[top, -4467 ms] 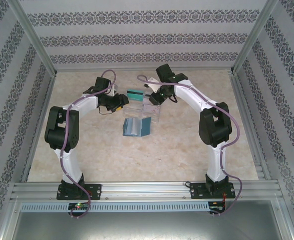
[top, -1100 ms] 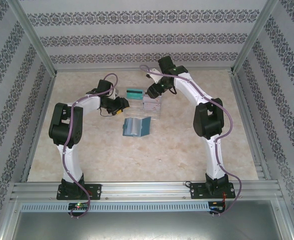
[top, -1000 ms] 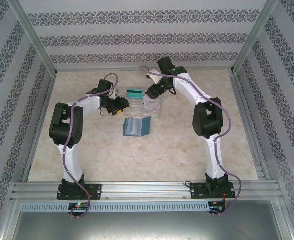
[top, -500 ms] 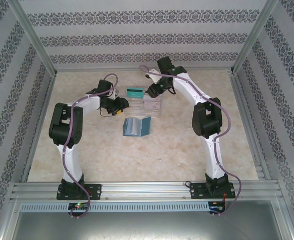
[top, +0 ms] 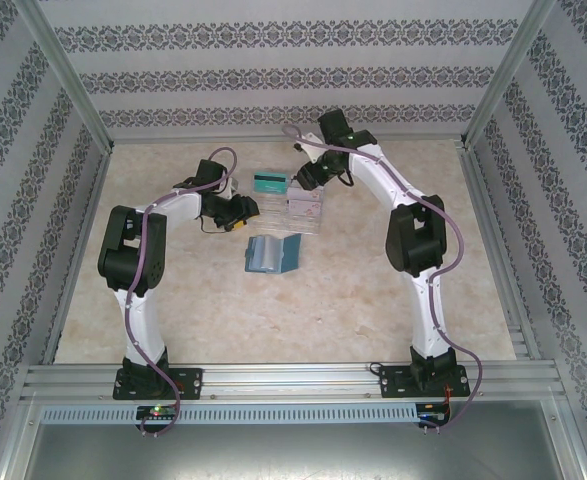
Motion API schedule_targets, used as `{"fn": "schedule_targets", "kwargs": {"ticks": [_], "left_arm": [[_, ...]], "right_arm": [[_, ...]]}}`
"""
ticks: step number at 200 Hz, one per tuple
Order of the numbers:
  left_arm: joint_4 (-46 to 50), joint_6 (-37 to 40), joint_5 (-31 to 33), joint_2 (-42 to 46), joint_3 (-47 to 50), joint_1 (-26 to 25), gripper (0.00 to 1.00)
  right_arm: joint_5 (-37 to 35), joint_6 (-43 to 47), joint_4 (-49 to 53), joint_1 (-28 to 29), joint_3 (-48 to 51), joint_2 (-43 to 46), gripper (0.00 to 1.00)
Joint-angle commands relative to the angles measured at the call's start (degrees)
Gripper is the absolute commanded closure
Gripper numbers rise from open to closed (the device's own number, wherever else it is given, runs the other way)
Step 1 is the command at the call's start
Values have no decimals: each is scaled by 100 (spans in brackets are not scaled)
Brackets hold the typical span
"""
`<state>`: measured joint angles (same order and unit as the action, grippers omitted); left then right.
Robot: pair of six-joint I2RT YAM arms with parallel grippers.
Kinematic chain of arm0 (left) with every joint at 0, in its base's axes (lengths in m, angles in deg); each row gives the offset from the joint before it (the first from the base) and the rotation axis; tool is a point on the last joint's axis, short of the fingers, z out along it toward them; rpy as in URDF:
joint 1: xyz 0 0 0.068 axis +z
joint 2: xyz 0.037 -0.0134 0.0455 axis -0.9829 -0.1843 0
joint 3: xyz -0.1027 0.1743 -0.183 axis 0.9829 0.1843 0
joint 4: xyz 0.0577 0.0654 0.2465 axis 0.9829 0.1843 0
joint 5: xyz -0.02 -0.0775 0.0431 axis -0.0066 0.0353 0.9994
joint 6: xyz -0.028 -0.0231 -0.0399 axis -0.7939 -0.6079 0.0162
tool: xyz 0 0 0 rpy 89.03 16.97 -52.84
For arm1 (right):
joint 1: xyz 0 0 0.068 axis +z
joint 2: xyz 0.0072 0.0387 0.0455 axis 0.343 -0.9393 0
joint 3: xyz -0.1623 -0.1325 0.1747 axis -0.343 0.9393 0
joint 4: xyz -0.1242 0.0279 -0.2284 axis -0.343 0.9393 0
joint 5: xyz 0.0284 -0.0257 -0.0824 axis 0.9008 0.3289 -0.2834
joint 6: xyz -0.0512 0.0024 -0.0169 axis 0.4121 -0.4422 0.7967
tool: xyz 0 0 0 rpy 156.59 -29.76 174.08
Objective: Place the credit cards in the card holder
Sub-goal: Pick up the credit card from the storage box.
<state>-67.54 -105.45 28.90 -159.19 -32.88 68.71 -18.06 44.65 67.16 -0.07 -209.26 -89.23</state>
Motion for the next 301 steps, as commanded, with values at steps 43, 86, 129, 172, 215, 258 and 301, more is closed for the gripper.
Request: {"fn": "schedule_targets", "kwargs": {"ticks": [43,86,129,172,215,258,301], "left_arm": [[147,95,-43,-53,-200,-57,50],[173,104,-46,-71,-229,-61,50],[183,95,-45,-79,-260,-62,50],[157,95,-45,-28,-170,-77,50],[130,69,-46,7,-132,-96,50],[93,-2,-145,134,-91,-103,50],[-11,-71,-200,708,369,-109,50]], "right_arm": [[263,-133,-140,-109,28,320,62],[442,-115,-87,-116,-18,302,71],[634,-172,-131,-170,-78,400,79],[947,-203,-111,-236,1,576,85],[1316,-339,-292,-350,250,791,93],[2285,-922,-706,-592,534,1015,94],[3224,-2286,-1875,-709,1883,2011,96]]}}
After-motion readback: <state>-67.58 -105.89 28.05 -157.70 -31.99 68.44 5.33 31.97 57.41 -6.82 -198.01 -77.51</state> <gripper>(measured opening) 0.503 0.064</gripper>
